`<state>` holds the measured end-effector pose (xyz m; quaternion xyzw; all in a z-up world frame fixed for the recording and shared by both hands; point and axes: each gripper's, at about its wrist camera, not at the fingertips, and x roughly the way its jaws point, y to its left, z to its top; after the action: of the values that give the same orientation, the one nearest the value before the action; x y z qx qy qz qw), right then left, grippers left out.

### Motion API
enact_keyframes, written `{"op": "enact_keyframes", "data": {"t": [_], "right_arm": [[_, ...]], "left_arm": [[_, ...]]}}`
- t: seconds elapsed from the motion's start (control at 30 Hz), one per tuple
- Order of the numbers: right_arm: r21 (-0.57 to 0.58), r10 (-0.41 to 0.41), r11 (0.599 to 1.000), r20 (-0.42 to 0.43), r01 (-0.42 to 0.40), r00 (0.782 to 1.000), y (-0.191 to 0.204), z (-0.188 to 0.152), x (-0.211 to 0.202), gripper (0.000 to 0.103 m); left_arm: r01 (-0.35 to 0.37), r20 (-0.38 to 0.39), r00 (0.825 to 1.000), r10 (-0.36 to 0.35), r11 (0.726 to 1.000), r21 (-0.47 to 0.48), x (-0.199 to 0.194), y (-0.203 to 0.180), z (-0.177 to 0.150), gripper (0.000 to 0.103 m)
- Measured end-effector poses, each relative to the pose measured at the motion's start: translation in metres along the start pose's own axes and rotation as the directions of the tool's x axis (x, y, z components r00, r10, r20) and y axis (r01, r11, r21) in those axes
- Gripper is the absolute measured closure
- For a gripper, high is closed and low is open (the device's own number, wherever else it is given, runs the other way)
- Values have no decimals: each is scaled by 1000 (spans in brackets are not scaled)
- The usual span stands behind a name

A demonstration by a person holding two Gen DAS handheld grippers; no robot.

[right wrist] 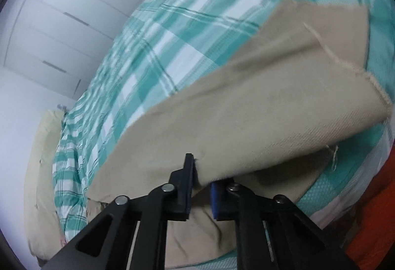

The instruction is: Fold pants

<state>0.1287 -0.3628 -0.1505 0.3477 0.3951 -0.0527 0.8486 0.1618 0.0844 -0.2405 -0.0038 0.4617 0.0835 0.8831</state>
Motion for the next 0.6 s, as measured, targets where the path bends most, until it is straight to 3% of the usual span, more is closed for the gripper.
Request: {"op": "enact_keyframes", "data": {"t": [0.3, 0.5, 0.6], "right_arm": [[-240, 77, 970, 123, -45, 989, 54, 12, -42, 95], [-327, 115, 943, 155, -59, 981, 79, 9, -60, 95], [-358, 128, 932, 166, -61, 978, 87, 8, -66, 95]], "left_arm": [[6, -17, 1000, -6, 1000, 0, 0, 2, 2, 1], [9, -26, 1000, -9, 1000, 3, 0, 3, 4, 1], [47, -119, 992, -47, 999, -7, -4, 9, 17, 1]]}}
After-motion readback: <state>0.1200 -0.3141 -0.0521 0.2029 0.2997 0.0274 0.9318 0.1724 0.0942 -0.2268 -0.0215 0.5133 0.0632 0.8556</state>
